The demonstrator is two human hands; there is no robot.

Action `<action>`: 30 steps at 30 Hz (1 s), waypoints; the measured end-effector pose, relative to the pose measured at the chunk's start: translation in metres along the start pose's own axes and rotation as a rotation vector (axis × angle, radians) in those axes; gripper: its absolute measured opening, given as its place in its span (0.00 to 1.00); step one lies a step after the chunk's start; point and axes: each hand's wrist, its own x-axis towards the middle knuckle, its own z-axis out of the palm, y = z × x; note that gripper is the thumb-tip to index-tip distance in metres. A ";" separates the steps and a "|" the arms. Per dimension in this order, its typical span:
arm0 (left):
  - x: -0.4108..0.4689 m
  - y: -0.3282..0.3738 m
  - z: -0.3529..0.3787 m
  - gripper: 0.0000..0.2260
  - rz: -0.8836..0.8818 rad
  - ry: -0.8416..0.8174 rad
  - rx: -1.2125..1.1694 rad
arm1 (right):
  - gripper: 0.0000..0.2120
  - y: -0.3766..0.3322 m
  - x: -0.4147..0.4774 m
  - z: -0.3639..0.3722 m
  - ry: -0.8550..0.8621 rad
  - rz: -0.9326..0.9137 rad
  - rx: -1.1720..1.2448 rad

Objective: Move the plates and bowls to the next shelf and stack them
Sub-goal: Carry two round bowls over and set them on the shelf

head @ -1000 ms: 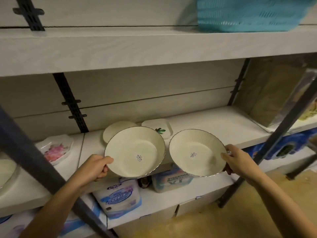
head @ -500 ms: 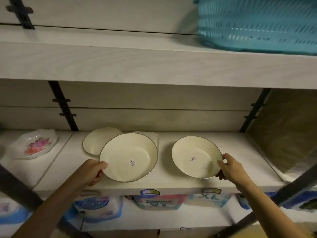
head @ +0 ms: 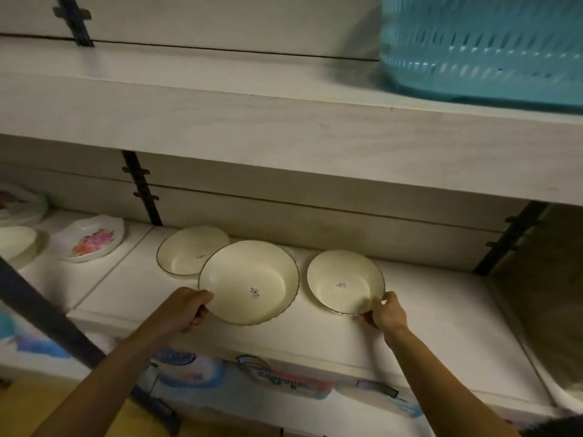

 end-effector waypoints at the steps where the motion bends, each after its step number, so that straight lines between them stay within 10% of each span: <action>1: 0.002 0.001 0.002 0.19 -0.005 0.006 -0.010 | 0.16 0.001 0.003 0.002 0.002 0.000 -0.022; 17: 0.025 0.017 0.045 0.20 0.020 -0.082 -0.016 | 0.27 0.014 0.033 0.004 -0.074 0.033 0.021; 30: 0.059 0.056 0.126 0.15 0.031 -0.136 -0.015 | 0.13 0.014 -0.016 -0.051 -0.041 0.032 0.169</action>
